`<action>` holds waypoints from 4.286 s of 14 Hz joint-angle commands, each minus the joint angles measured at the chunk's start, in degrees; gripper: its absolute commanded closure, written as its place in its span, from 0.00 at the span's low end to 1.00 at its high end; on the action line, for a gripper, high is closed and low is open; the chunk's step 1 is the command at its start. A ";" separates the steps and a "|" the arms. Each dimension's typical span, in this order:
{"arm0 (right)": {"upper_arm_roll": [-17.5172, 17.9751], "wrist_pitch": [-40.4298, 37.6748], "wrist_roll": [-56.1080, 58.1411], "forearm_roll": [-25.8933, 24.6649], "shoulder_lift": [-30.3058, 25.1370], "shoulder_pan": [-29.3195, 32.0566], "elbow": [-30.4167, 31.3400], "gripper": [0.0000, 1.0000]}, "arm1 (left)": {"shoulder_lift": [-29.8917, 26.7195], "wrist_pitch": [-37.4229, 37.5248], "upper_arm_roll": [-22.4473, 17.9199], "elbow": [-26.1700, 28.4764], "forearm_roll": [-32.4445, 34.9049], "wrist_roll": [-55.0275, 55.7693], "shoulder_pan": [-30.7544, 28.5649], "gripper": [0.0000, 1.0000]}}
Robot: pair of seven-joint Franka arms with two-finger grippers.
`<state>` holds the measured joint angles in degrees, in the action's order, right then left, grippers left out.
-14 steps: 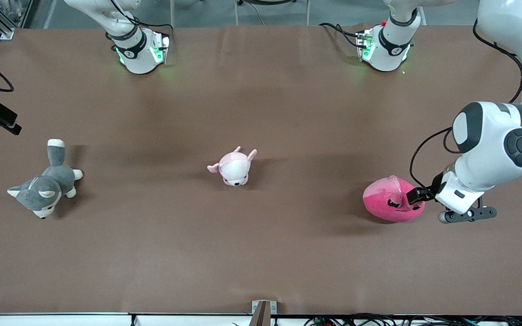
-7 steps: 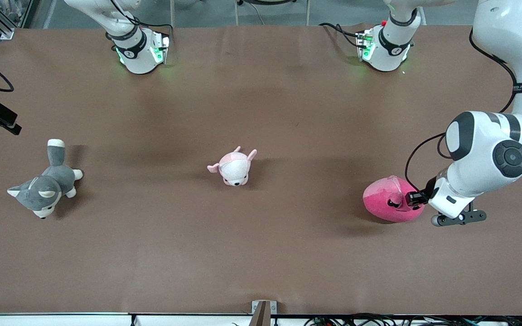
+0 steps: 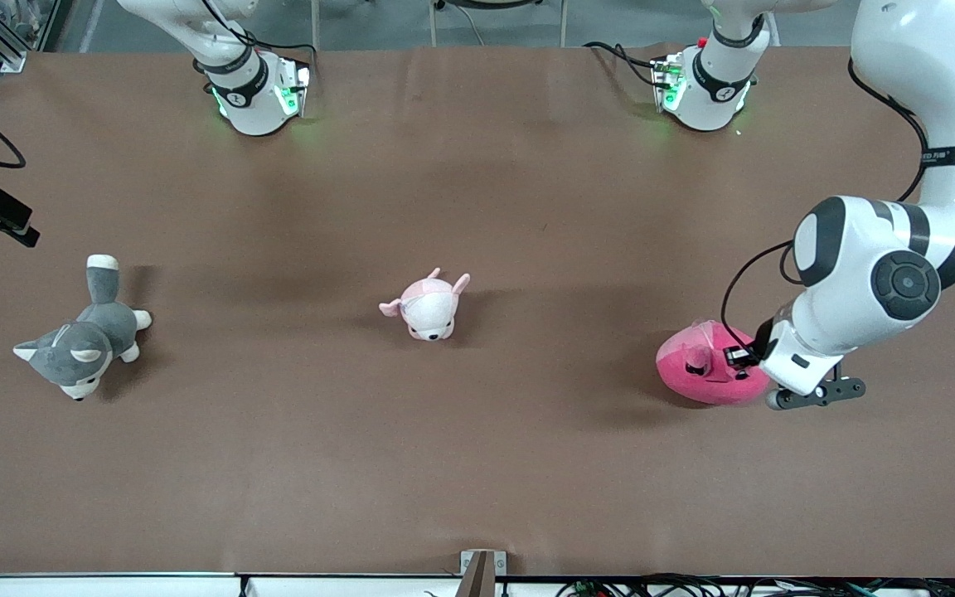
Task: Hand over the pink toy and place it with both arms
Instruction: 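Lift the pink toy with the left gripper and carry it toward the middle, then hold the pink toy with the left gripper while the right gripper reaches it, then grasp the pink toy with the right gripper beside the left gripper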
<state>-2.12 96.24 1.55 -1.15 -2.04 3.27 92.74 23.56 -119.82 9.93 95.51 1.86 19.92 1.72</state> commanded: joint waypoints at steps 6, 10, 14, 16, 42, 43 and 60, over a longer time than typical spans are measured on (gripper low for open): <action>0.36 -3.33 -0.23 3.94 -1.48 -0.99 1.21 0.00 | -5.80 12.94 12.89 -8.83 -8.72 17.32 0.21 1.00; 0.27 -3.95 -0.49 12.20 -1.30 -0.81 1.21 0.09 | -4.41 12.33 21.60 -13.04 -10.83 26.82 2.22 1.00; 0.36 -4.74 -0.58 20.29 -1.13 -1.16 1.12 0.30 | 0.87 9.10 21.88 -22.46 -11.09 36.66 10.91 1.00; 0.27 -4.74 -0.67 26.27 -0.52 -2.21 1.21 0.29 | 2.19 2.34 21.88 -22.65 -14.32 40.71 14.43 1.00; 0.36 -3.60 -12.26 38.68 6.61 -15.84 0.69 0.28 | 10.02 -19.05 21.62 -25.37 -16.19 50.66 24.03 1.00; 0.36 -3.51 -13.66 39.47 6.61 -16.10 0.25 0.28 | 10.02 -19.05 21.53 -25.37 -16.19 50.66 24.03 1.00; 0.27 1.58 -15.35 39.48 9.95 -19.36 -0.02 1.00 | 10.11 -18.96 21.62 -25.28 -16.28 50.66 23.94 1.00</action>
<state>-1.46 98.11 -13.19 37.50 7.79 -15.62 92.70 33.62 -138.45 31.43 70.84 -13.45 70.03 25.55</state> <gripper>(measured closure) 0.511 0.907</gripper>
